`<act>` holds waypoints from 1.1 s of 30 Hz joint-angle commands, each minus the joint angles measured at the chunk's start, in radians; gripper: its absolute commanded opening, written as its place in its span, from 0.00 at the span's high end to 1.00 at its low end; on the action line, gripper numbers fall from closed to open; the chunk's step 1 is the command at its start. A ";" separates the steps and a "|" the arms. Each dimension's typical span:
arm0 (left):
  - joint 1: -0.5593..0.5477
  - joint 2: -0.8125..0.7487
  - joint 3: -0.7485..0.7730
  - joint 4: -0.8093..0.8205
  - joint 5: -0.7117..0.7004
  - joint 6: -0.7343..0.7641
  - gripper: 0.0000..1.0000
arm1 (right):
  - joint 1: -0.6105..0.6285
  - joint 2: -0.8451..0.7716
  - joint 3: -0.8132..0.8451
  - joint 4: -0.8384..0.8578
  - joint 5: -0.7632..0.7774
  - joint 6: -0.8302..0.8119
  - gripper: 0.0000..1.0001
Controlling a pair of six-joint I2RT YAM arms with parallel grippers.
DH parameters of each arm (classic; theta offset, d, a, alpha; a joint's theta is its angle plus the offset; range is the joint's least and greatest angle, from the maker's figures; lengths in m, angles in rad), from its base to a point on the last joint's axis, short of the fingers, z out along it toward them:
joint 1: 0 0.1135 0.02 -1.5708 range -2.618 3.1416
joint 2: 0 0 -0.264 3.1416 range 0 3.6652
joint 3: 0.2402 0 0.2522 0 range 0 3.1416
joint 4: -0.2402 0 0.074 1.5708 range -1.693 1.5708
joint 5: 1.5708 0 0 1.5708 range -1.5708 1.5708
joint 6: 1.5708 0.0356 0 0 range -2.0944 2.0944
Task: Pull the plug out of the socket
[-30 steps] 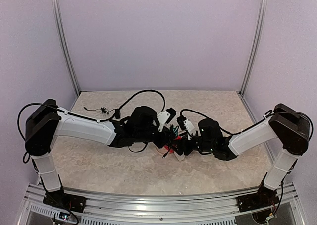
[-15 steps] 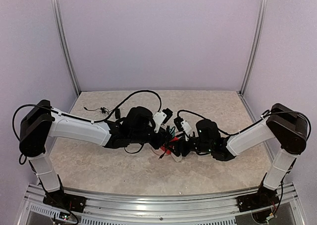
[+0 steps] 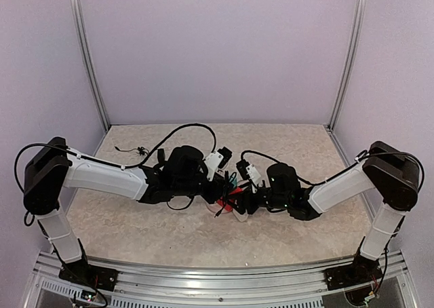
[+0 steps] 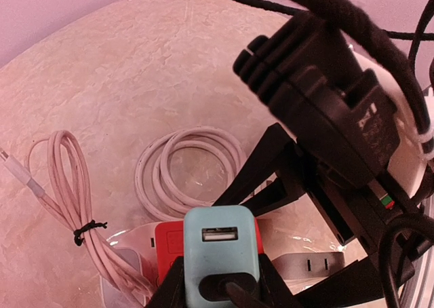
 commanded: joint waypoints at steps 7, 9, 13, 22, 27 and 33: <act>-0.020 -0.081 0.034 0.028 0.034 0.059 1.00 | -0.031 0.039 -0.029 -0.105 0.116 0.026 0.69; -0.014 -0.099 0.019 0.040 0.052 0.056 1.00 | -0.031 0.039 -0.029 -0.103 0.118 0.028 0.69; -0.006 -0.125 -0.015 0.018 0.034 0.051 1.00 | -0.031 0.041 -0.029 -0.102 0.120 0.029 0.69; 0.018 -0.276 -0.102 0.049 0.056 0.000 1.00 | -0.030 0.047 -0.029 -0.092 0.113 0.036 0.69; 0.033 -0.325 -0.122 0.063 0.072 -0.027 1.00 | -0.031 0.049 -0.026 -0.092 0.107 0.031 0.69; 0.045 -0.294 -0.088 0.049 0.079 -0.034 1.00 | -0.031 0.056 -0.014 -0.090 0.087 0.017 0.70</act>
